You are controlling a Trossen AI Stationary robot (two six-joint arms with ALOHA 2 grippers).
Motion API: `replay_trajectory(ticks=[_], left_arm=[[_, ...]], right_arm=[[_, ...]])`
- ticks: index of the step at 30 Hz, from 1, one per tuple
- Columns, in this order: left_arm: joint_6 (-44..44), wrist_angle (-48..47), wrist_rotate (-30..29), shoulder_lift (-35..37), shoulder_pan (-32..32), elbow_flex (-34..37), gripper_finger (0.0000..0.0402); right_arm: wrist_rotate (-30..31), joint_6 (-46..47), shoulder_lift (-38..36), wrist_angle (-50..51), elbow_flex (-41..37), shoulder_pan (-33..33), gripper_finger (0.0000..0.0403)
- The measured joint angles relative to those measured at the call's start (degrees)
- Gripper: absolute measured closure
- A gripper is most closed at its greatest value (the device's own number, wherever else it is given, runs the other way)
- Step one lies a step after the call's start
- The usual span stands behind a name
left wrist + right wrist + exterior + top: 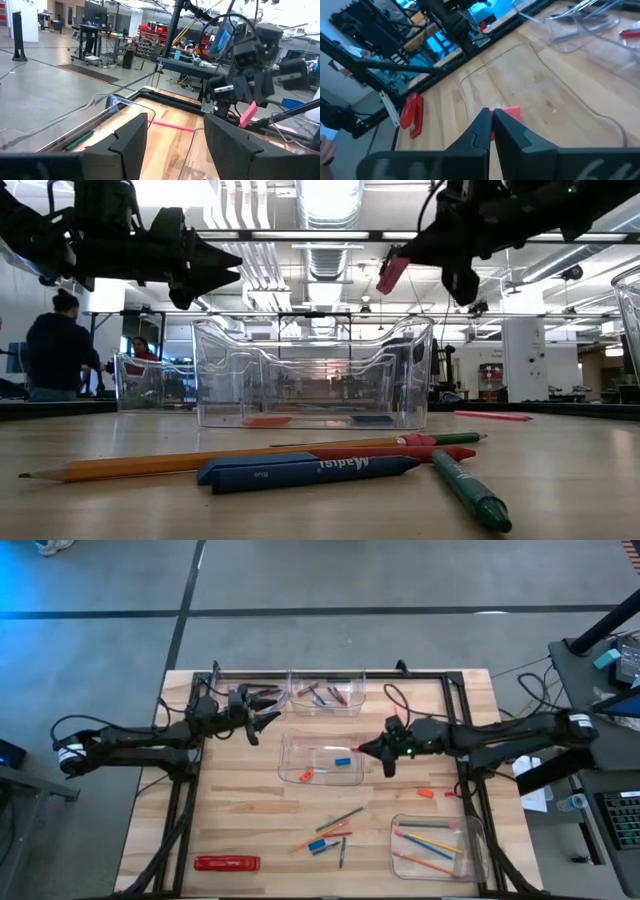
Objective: Sort crayons/erasers/pens/pencils in bins
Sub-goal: Put the pink eraser into the middle transparent bin, then put the yellow pencil into the bottom transparent bin
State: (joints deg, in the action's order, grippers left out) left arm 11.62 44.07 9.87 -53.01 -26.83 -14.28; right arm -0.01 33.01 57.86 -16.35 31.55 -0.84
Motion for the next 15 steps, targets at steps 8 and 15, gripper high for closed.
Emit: replay_trajectory(ticks=[8,15], left_arm=[[0.1,-0.1,0.2,0.0,0.0,0.0,0.0221],[0.1,-0.6,0.3,0.0,0.0,0.0,0.0221]], right_arm=[[0.0,-1.0,5.7,-4.2,0.0,0.1,0.0355],[0.0,-2.7,4.8,-3.5,0.0,0.1,0.0281]])
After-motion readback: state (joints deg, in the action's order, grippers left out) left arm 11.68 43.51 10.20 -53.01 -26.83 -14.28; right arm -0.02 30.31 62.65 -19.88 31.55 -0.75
